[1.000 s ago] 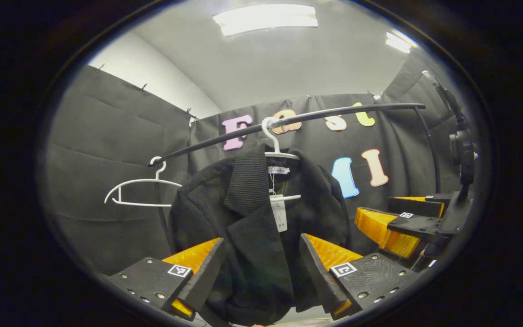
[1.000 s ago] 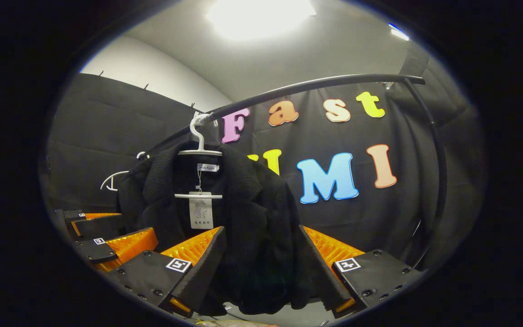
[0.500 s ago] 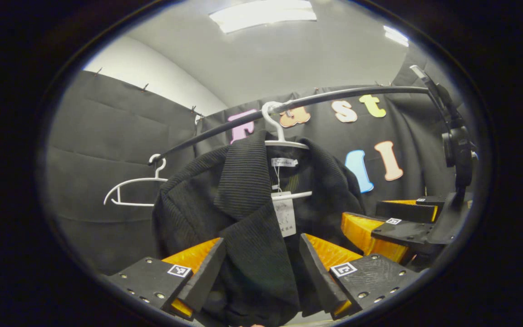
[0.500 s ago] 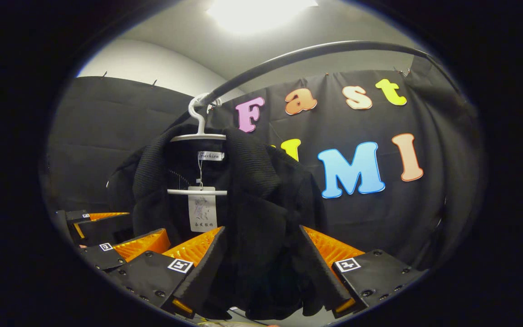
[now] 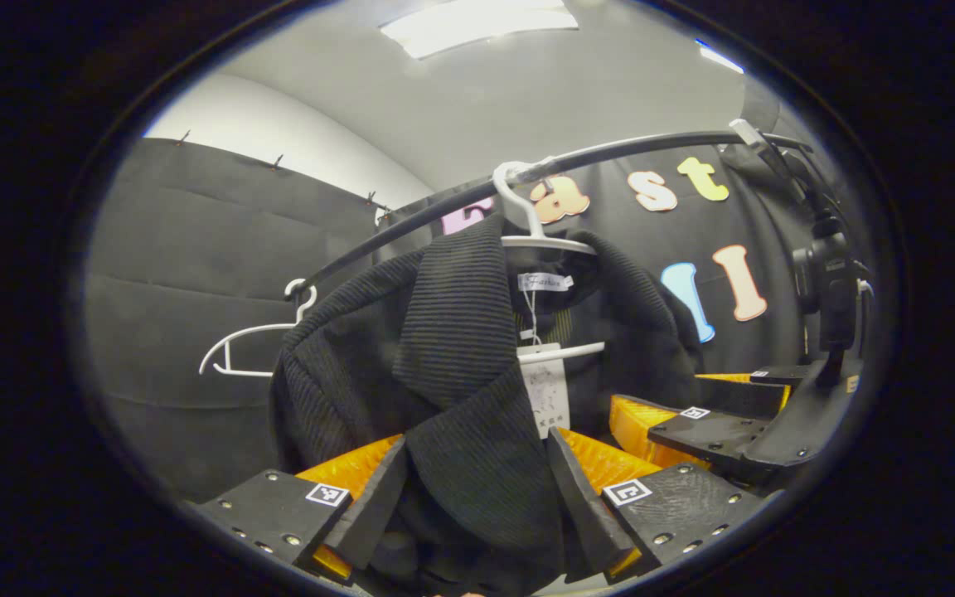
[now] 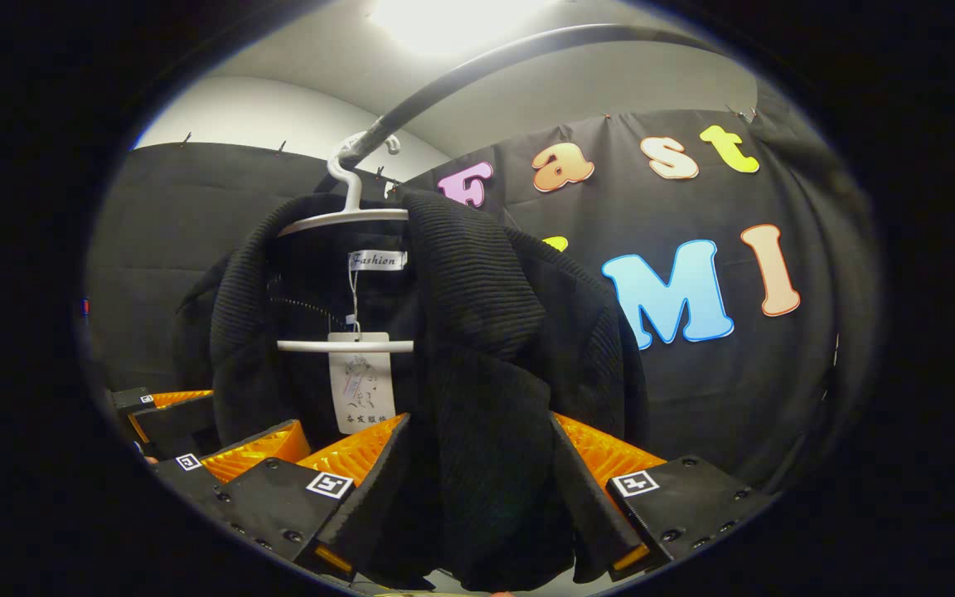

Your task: Grasp the clothes on the hanger with both hands and then place them into the laundry hamper below.

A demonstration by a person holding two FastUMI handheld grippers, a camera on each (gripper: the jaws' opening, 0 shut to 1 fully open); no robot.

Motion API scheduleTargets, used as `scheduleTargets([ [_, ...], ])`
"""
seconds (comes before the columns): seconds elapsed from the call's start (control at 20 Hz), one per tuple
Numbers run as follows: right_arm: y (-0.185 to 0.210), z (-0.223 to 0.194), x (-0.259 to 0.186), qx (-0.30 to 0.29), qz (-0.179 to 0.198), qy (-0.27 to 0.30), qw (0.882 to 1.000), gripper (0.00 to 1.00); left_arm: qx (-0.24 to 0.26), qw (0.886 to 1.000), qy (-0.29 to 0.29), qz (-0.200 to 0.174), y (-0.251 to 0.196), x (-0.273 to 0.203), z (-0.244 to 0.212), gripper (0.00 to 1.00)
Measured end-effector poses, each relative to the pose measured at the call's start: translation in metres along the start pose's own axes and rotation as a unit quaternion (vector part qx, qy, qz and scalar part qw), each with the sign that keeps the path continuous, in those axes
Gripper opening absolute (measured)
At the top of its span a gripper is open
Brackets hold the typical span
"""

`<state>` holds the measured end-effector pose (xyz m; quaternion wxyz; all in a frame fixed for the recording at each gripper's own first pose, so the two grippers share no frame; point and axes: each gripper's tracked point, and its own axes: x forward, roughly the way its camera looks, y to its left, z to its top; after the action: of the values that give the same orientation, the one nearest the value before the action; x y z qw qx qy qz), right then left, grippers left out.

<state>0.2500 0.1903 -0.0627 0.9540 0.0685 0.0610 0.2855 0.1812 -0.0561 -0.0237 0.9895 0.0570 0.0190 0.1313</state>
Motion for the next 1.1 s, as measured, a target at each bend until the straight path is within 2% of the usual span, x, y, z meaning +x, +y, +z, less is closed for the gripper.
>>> scheduleTargets([
  [0.05, 0.002, -0.001, 0.005, 0.006, 0.0, 0.0, 1.0, 0.93, 0.001, 1.0, -0.001, 0.005, 0.001, 0.003, 0.0, 0.94],
  [0.1, 0.002, -0.001, 0.008, 0.011, 0.0, 0.001, 1.0, 0.97, 0.003, 1.0, -0.001, 0.01, 0.003, 0.007, -0.001, 0.94],
  [0.15, 0.001, -0.001, 0.011, 0.016, -0.002, 0.002, 1.0, 0.93, 0.004, 1.0, -0.001, 0.013, 0.005, 0.012, -0.002, 0.94],
  [0.2, 0.0, -0.001, 0.013, 0.019, -0.004, 0.003, 1.0, 0.97, 0.006, 1.0, -0.001, 0.016, 0.006, 0.015, -0.003, 0.94],
  [0.5, 0.003, -0.008, 0.027, 0.026, -0.015, 0.016, 0.999, 0.98, 0.012, 0.999, -0.001, 0.03, 0.011, 0.021, -0.006, 0.94],
  [0.55, 0.006, -0.012, 0.03, 0.026, -0.014, 0.021, 0.999, 0.89, 0.015, 0.999, 0.0, 0.034, 0.012, 0.023, -0.007, 0.94],
  [0.6, 0.006, -0.015, 0.031, 0.026, -0.015, 0.028, 0.999, 0.81, 0.016, 0.999, 0.001, 0.036, 0.016, 0.024, -0.007, 0.88],
  [0.65, 0.007, -0.018, 0.031, 0.025, -0.014, 0.033, 0.999, 0.65, 0.015, 0.999, 0.002, 0.034, 0.017, 0.025, -0.007, 0.82],
  [0.7, 0.005, -0.02, 0.031, 0.022, -0.018, 0.037, 0.999, 0.55, 0.016, 0.999, 0.002, 0.034, 0.017, 0.023, -0.007, 0.75],
  [0.8, -0.005, -0.018, 0.028, 0.016, -0.036, 0.033, 0.999, 0.29, 0.018, 0.999, 0.002, 0.03, 0.017, 0.023, -0.007, 0.75],
  [0.85, -0.002, -0.018, 0.028, 0.018, -0.032, 0.034, 0.999, 0.06, 0.02, 1.0, 0.001, 0.024, 0.016, 0.024, -0.007, 0.75],
  [0.9, -0.002, -0.019, 0.028, 0.016, -0.032, 0.039, 0.999, 0.12, 0.015, 1.0, 0.001, 0.023, 0.019, 0.02, -0.006, 0.65],
  [1.0, -0.013, -0.014, 0.024, -0.009, -0.051, 0.033, 0.998, 0.09, 0.004, 1.0, 0.0, 0.005, 0.018, 0.024, -0.008, 0.45],
  [1.05, -0.016, -0.013, 0.022, -0.022, -0.058, 0.034, 0.997, 0.04, 0.001, 1.0, -0.002, 0.012, 0.024, 0.022, -0.006, 0.34],
  [1.1, -0.021, -0.01, 0.02, -0.034, -0.071, 0.029, 0.996, 0.04, 0.001, 1.0, -0.004, 0.02, 0.028, 0.023, -0.009, 0.24],
])
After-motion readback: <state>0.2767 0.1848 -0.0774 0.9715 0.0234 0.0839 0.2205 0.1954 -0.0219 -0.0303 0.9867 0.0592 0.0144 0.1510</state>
